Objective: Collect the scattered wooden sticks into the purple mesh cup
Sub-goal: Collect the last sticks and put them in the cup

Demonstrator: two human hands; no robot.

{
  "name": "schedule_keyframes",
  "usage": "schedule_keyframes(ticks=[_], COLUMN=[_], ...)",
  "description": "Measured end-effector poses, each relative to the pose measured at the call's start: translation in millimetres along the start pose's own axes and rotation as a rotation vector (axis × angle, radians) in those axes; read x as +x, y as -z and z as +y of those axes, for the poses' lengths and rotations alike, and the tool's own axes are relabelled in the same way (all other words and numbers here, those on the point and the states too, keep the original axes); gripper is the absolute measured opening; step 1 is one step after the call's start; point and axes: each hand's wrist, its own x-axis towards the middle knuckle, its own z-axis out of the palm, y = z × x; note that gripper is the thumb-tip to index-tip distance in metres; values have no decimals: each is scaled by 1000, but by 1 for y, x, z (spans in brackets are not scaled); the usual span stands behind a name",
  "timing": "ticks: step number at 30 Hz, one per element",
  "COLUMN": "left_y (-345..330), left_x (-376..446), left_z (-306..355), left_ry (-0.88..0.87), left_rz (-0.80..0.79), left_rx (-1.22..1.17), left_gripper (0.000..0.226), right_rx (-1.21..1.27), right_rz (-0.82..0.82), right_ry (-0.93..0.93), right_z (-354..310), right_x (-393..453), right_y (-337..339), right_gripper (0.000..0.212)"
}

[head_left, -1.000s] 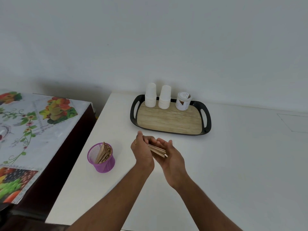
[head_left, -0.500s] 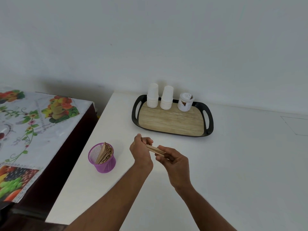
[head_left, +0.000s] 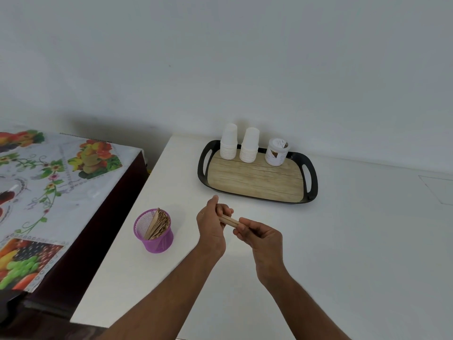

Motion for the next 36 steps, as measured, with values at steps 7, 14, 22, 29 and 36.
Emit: schedule_keyframes(ticks=[7, 14, 22, 29, 36], left_y=[35, 116, 159, 151, 152], left_x=[8, 32, 40, 38, 31], left_z=[-4, -39, -57, -57, -53], left_ry=[-111, -417, -682, -669, -635], left_rz=[-108, -96, -321, -328, -267], left_rx=[193, 1066, 1830, 1877, 1824], left_gripper=[57, 37, 63, 62, 53], right_rx=[-22, -87, -525, -1008, -1785], right_rz=[44, 15, -188, -521, -1086], right_ry=[-74, -78, 146, 779, 945], right_z=[1, -5, -18, -23, -16], right_x=[3, 12, 21, 29, 34], right_y=[7, 2, -48, -116, -191], right_gripper=[20, 17, 20, 21, 47])
